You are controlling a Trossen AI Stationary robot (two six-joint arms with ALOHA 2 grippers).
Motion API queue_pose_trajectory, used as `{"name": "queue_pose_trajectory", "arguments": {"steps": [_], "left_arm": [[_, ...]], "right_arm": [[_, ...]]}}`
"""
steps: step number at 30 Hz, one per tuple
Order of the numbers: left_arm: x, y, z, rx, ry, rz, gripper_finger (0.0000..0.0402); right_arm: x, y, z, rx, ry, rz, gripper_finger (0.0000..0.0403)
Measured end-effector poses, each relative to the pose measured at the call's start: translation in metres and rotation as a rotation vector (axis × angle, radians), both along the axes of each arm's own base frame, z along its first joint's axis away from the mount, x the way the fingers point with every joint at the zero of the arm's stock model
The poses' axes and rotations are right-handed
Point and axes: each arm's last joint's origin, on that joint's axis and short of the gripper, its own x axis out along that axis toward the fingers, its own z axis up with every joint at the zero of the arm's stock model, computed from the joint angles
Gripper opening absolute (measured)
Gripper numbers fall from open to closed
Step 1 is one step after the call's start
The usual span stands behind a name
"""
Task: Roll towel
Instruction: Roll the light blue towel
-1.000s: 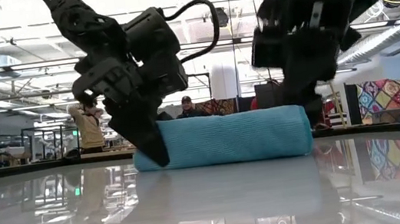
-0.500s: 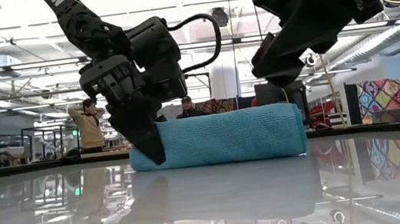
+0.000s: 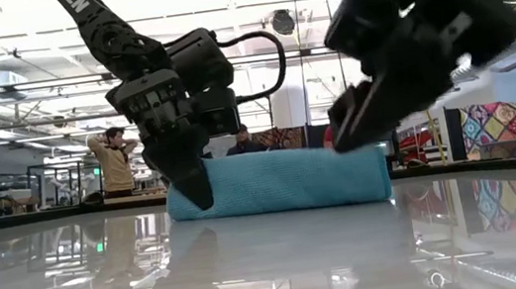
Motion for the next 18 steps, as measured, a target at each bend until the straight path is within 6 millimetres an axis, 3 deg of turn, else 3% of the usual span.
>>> {"name": "queue_pose_trajectory", "arguments": {"steps": [6,11,18], "left_arm": [[-0.001,0.000,0.000,-0.023,0.028,0.021,0.0038],[-0.003,0.000,-0.001,-0.028,0.052,0.019,0.0046],[0.000,0.000,0.003,-0.025,0.051,0.017,0.0135]], "right_arm": [[-0.001,-0.008,-0.014,-0.082,0.087,-0.161,0.0105],[-0.001,-0.020,-0.015,-0.019,0.138,-0.246,0.0088],[-0.004,-0.030,-0.019,0.036,0.226,-0.286,0.0084]]}}
